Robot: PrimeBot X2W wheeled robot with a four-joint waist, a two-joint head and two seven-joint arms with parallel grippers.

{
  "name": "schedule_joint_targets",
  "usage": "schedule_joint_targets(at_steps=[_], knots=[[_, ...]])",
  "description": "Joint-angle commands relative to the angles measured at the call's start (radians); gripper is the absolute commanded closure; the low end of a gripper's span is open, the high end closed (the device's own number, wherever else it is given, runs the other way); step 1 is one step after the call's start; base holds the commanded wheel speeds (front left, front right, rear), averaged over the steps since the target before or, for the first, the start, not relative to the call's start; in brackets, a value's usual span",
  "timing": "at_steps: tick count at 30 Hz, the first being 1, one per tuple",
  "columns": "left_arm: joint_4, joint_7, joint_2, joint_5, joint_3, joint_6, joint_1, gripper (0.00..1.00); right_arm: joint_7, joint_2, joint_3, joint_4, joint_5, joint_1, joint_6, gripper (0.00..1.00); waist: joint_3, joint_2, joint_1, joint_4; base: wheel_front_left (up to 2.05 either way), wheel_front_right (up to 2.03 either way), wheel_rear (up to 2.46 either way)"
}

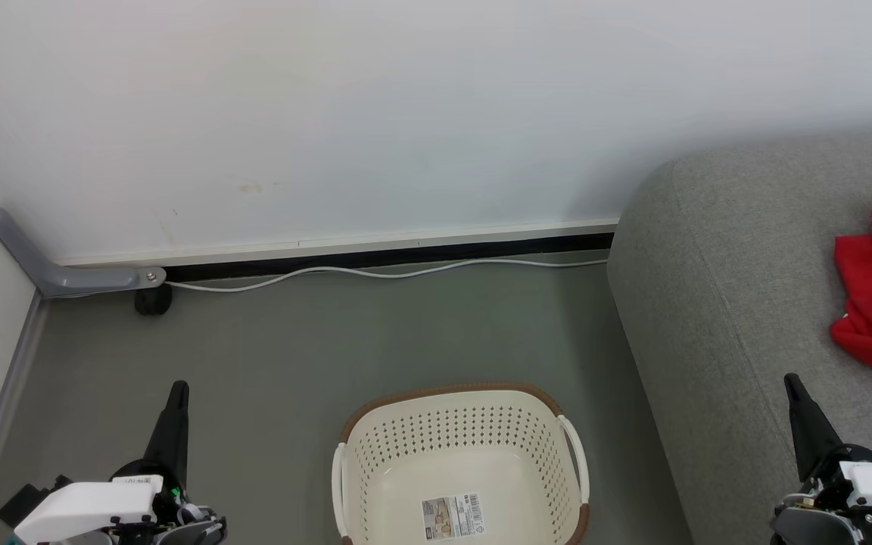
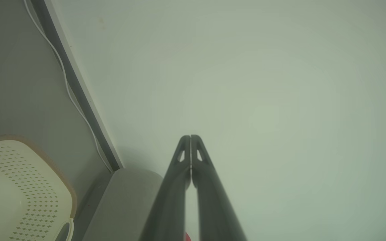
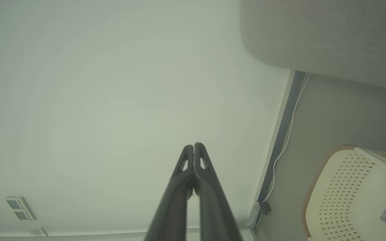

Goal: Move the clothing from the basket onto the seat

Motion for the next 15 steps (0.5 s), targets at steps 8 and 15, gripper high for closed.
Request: schedule_joint_targets(at_steps=[8,15], knots=[[-0.029,0.007,0.013,-0.005,0.033,-0.008,-0.057,1.00,0.008,-0.010,0.017,-0.031,0.012,-0.037,0.002,1.00,0.000,0.0000,0.0000,0.000,0.00,0.00,0.00],[-0.029,0.007,0.013,-0.005,0.033,-0.008,-0.057,1.00,0.008,-0.010,0.017,-0.031,0.012,-0.037,0.002,1.00,0.000,0.0000,0.0000,0.000,0.00,0.00,0.00]])
